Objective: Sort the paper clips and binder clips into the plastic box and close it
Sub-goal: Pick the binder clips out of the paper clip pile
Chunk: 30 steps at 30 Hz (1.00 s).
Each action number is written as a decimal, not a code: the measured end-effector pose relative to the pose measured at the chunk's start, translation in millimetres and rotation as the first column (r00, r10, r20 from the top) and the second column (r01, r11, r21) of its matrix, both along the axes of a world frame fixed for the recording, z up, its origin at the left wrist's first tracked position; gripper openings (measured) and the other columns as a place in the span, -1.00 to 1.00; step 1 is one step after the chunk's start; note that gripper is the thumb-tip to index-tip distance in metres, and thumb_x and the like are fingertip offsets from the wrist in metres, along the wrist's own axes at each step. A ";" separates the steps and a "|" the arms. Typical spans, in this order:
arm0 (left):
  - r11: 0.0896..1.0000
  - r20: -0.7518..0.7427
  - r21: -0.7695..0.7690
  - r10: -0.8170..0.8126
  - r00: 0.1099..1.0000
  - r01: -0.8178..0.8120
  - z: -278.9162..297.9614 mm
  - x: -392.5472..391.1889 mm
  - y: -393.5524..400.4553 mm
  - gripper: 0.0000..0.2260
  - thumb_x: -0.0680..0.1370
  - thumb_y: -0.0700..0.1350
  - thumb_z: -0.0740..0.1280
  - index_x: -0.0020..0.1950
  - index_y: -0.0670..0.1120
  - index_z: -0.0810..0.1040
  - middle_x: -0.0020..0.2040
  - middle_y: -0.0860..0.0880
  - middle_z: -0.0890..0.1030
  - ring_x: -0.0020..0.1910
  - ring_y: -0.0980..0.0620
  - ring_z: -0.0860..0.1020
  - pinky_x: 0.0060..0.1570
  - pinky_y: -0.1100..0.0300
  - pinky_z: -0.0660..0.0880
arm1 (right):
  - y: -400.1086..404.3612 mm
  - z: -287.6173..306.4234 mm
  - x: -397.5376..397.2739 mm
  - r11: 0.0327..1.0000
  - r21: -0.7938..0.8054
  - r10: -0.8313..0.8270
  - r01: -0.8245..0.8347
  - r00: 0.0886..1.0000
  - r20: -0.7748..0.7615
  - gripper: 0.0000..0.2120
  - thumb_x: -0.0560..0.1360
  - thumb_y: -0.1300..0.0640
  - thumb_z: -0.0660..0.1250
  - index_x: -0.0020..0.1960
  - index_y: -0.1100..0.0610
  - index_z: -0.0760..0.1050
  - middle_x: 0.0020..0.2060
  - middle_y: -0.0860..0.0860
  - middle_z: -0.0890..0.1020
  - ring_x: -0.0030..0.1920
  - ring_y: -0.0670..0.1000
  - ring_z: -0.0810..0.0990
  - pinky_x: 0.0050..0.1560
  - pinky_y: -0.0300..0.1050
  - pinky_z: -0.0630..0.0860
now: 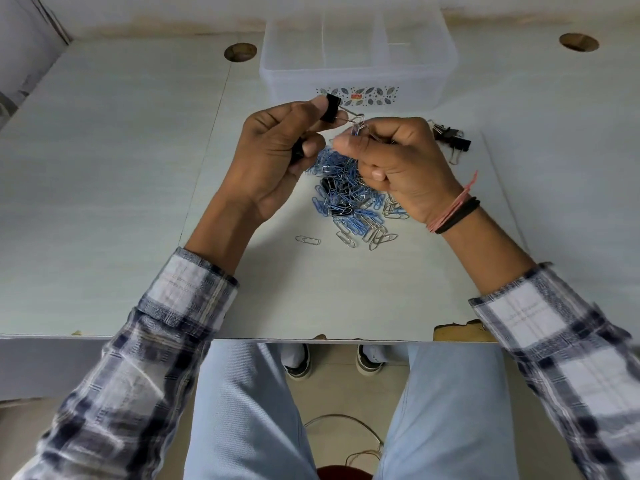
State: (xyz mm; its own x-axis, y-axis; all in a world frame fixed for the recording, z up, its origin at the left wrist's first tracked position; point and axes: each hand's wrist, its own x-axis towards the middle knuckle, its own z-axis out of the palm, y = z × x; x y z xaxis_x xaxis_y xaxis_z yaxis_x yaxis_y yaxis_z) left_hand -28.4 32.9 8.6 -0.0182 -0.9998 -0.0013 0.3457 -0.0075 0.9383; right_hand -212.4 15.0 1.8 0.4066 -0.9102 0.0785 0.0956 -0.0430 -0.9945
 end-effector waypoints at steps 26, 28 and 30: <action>0.955 0.713 -0.210 0.296 0.636 -0.209 -8.7 81.3 -7.7 -0.83 0.51 -0.11 0.45 -0.06 -0.22 0.70 -0.38 0.09 0.61 -0.49 0.12 0.43 -0.42 0.28 0.33 | -30.5 -15.2 -41.6 0.903 -0.343 -0.399 0.260 0.805 -0.438 -0.69 0.37 -0.06 0.56 -0.10 0.19 0.73 -0.27 0.09 0.72 -0.31 0.04 0.61 -0.15 -0.05 0.59; 0.964 0.815 -0.226 0.267 0.514 -0.142 -13.1 84.3 -5.3 -0.87 0.51 -0.08 0.47 -0.07 -0.15 0.71 -0.42 0.10 0.63 -0.52 0.15 0.43 -0.46 0.34 0.32 | -28.2 -11.0 -40.9 0.909 -0.328 -0.382 0.255 0.826 -0.415 -0.66 0.39 -0.10 0.54 -0.10 0.20 0.72 -0.41 0.01 0.63 -0.42 -0.03 0.51 -0.29 -0.14 0.51; 0.968 0.881 -0.243 0.246 0.405 -0.061 -18.7 85.8 -3.6 -0.90 0.49 -0.11 0.49 -0.07 -0.13 0.71 -0.23 -0.01 0.71 -0.43 0.12 0.51 -0.38 0.37 0.40 | -28.2 -8.8 -41.3 0.915 -0.287 -0.378 0.285 0.854 -0.357 -0.63 0.45 -0.06 0.50 -0.10 0.29 0.68 -0.50 -0.01 0.46 -0.50 -0.09 0.36 -0.38 -0.24 0.36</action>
State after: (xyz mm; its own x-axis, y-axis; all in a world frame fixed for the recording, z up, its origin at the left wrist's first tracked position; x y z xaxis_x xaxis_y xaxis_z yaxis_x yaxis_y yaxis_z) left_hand 57.4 29.3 -10.1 0.0548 -0.9726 0.2260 -0.7155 0.1196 0.6883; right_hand -253.7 -13.3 -7.0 0.1220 -0.9750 0.1859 -0.3635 -0.2182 -0.9057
